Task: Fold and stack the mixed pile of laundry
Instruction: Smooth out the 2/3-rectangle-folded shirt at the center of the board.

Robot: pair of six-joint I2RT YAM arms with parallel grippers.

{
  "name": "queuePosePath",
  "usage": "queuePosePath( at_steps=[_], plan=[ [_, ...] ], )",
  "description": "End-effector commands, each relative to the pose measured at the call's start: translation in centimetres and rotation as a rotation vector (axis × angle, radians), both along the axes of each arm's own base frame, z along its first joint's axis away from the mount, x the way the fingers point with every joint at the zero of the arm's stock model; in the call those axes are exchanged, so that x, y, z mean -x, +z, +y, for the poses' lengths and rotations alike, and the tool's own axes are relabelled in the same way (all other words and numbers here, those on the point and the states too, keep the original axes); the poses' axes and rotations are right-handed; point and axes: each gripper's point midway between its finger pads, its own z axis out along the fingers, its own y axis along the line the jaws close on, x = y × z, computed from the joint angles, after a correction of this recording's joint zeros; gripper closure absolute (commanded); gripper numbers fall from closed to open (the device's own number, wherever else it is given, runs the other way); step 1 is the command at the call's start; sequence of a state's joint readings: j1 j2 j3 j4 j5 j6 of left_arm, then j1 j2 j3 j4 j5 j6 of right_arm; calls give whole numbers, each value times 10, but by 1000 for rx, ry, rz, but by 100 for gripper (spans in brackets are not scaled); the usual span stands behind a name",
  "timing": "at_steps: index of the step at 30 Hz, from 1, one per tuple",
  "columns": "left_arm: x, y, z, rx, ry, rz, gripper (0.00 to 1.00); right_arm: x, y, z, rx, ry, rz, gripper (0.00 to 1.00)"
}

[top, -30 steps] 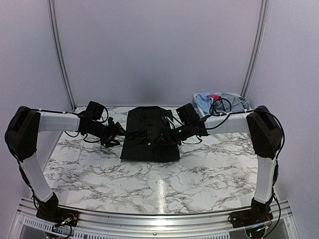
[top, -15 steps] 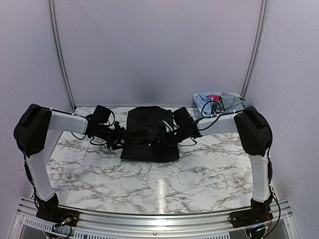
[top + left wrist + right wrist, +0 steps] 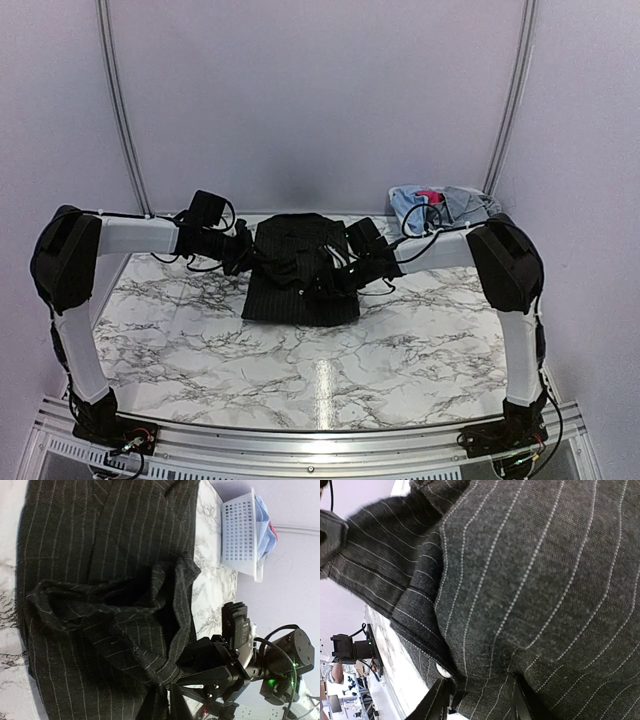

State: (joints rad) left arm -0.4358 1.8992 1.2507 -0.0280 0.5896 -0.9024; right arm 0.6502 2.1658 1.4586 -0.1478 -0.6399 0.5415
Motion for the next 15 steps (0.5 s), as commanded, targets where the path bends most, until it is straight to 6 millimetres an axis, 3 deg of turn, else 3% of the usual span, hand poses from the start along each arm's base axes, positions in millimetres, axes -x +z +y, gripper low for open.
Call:
queuePosePath(
  at_steps=[1,5,10,15],
  plan=[
    [-19,8,-14,34,-6,-23,95,-8,29,-8,-4,-21,-49,58],
    [-48,14,-26,69,24,-54,94,-6,47,-19,-9,-25,-70,56],
    [-72,4,-41,114,36,-48,86,2,51,-30,-1,-25,-67,56],
    [-89,-2,-44,110,43,-78,69,3,69,-37,-20,-21,-114,52]
  ],
)
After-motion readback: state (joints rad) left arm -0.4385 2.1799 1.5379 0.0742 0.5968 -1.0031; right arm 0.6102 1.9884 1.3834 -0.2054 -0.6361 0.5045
